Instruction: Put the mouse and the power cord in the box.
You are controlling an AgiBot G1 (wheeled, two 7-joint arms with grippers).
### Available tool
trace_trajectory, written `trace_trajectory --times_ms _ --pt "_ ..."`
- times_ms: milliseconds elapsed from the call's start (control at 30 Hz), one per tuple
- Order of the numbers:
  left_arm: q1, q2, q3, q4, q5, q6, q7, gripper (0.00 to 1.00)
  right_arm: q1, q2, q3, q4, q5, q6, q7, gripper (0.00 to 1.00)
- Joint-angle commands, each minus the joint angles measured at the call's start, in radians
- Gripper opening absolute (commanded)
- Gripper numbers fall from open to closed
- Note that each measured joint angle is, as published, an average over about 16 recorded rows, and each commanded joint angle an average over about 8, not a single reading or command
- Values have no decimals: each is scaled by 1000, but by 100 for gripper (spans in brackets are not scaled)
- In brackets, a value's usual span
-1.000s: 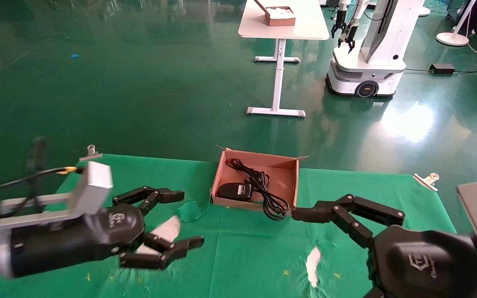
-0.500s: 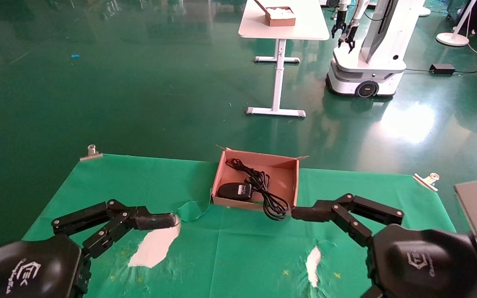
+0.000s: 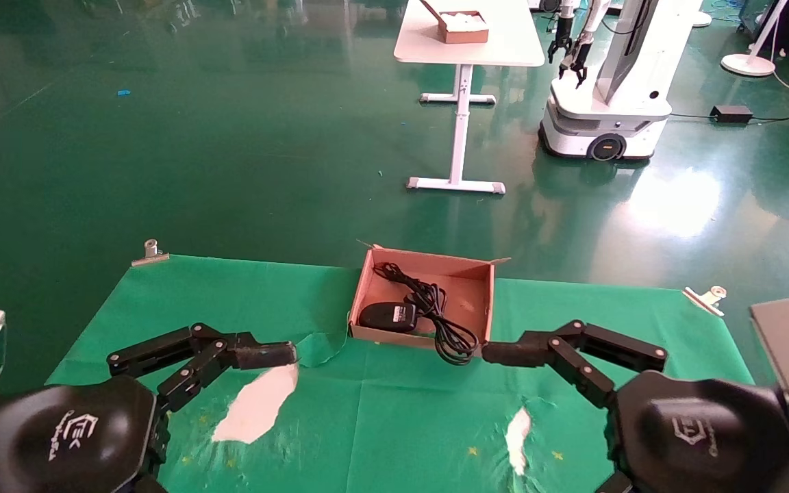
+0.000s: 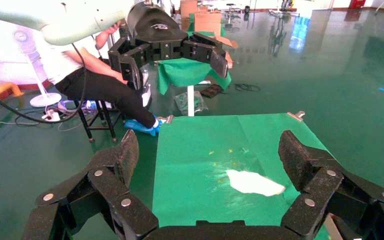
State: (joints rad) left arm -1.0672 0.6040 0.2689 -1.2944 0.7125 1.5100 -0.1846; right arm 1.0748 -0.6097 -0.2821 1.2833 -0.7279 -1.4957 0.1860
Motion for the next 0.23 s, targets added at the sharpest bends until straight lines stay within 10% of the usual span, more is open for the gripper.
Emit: trace_trajectory --times_ms 33,233 --pt "-1 1 2 2 4 -3 -1 100 0 0 0 0 0 0 0 100" --pt "-4 4 5 5 9 -8 -2 100 0 0 0 0 0 0 0 100"
